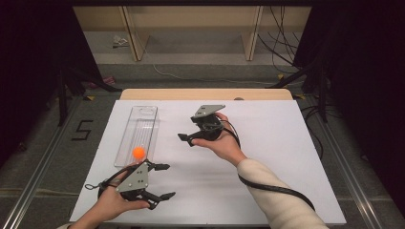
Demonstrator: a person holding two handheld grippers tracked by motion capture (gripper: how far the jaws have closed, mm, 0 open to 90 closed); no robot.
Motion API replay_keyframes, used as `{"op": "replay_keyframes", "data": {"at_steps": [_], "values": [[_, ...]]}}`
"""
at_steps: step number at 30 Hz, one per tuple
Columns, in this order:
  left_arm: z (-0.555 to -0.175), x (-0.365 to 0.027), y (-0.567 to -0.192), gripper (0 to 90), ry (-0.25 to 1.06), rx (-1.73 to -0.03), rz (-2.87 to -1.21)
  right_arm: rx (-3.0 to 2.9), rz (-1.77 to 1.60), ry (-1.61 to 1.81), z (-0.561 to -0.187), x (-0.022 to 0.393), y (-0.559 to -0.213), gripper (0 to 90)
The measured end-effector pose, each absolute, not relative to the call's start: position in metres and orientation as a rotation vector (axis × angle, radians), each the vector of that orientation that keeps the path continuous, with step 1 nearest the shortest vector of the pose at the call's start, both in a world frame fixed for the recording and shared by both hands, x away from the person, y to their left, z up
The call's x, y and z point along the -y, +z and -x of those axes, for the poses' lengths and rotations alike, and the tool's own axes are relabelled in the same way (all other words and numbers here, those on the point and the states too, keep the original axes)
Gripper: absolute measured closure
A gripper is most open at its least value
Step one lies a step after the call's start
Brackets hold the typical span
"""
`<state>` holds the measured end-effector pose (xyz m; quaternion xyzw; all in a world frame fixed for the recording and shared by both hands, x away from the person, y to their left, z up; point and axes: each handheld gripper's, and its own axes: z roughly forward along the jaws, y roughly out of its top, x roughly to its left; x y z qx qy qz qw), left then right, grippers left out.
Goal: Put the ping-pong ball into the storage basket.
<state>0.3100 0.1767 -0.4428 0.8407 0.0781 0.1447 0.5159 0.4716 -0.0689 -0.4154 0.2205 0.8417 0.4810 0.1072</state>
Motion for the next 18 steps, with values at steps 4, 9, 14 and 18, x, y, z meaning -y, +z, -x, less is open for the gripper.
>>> {"op": "replay_keyframes", "data": {"at_steps": [4,9,14,18], "values": [[-0.31,-0.177,-0.443,18.1,0.348,-0.189,-2.019,-2.468,-0.675,1.413,-0.469,0.081,-0.416,16.0],[-0.31,-0.177,-0.443,18.2,0.348,-0.192,-2.018,-2.448,-0.702,1.414,-0.466,0.097,-0.416,16.1],[-0.31,-0.177,-0.443,18.2,0.35,-0.195,-2.018,-2.434,-0.727,1.409,-0.461,0.113,-0.417,16.0],[-0.31,-0.177,-0.443,18.2,0.351,-0.198,-2.019,-2.414,-0.753,1.41,-0.456,0.129,-0.418,16.0]]}}
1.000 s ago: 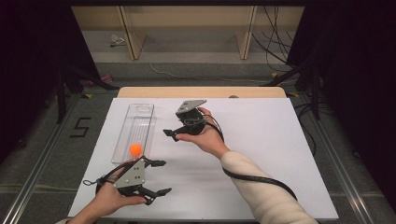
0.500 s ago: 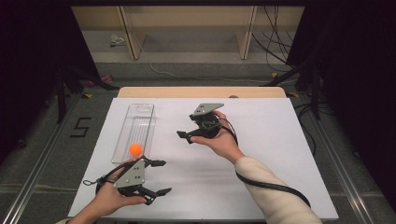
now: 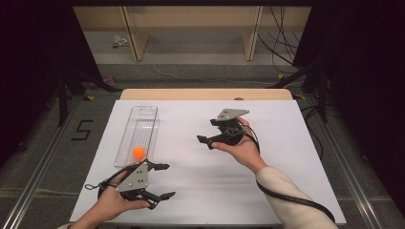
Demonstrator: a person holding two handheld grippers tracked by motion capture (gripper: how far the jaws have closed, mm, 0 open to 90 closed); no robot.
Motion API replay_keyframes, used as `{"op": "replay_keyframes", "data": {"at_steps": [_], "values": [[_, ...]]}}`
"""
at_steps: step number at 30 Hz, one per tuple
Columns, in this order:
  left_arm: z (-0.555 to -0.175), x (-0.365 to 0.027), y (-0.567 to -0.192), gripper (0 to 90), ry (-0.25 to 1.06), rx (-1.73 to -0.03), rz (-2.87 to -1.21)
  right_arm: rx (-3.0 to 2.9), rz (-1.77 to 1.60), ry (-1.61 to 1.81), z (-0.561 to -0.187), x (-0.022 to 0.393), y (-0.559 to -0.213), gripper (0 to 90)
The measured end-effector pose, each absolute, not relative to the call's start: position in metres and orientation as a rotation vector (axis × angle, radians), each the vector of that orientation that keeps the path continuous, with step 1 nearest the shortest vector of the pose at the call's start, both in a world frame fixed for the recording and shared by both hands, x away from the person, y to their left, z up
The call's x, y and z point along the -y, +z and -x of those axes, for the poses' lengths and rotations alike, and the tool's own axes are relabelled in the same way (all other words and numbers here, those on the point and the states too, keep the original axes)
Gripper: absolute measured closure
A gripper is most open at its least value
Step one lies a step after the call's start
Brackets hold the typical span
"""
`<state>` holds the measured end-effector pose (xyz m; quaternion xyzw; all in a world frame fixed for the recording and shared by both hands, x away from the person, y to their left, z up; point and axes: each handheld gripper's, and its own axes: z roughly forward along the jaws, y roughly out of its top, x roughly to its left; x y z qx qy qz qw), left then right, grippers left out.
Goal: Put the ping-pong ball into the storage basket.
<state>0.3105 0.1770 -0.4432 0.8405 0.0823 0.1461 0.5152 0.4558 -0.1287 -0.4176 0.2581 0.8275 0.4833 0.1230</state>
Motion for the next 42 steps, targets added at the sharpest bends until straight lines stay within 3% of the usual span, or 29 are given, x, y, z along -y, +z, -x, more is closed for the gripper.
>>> {"op": "replay_keyframes", "data": {"at_steps": [42], "values": [[-0.311,-0.179,-0.443,18.1,0.357,-0.219,-2.013,-2.293,-0.963,1.369,-0.378,0.255,-0.429,16.0]]}}
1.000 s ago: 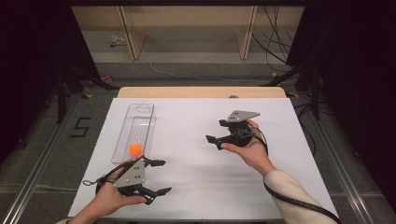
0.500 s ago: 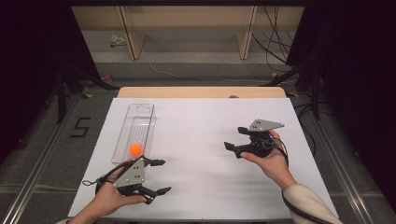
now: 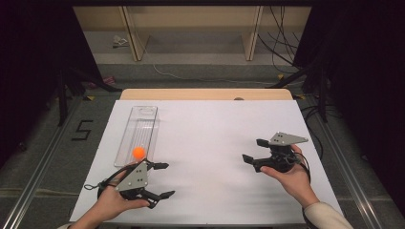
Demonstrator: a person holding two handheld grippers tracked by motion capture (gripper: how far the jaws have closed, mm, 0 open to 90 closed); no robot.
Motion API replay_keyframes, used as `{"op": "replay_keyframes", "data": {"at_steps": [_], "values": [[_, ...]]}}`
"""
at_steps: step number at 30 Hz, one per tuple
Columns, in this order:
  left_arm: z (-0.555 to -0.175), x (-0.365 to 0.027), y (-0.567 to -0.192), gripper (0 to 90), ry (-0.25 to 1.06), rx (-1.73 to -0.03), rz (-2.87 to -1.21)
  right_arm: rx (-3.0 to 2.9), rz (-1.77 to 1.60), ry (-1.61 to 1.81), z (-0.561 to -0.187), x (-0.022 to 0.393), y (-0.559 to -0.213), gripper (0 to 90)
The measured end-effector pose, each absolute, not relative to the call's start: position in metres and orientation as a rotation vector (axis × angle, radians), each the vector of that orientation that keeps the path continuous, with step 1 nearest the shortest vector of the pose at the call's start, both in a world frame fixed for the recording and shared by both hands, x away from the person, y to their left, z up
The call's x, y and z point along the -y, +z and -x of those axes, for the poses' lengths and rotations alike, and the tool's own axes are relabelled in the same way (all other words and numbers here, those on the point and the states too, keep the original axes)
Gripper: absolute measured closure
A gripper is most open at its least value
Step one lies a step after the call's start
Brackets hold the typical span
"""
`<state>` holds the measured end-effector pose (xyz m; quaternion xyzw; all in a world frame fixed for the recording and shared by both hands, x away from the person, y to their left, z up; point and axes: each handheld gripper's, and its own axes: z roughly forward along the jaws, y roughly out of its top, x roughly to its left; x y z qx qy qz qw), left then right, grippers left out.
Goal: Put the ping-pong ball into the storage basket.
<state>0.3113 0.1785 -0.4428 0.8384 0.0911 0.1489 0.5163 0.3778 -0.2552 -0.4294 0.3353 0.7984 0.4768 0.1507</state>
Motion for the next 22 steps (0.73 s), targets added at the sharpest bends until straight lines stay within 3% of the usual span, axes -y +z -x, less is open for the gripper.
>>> {"op": "replay_keyframes", "data": {"at_steps": [22], "values": [[-0.3112,-0.1778,-0.4422,18.1,0.366,-0.219,-2.012,-2.283,-0.98,1.385,-0.3675,0.2632,-0.4328,16.0]]}}
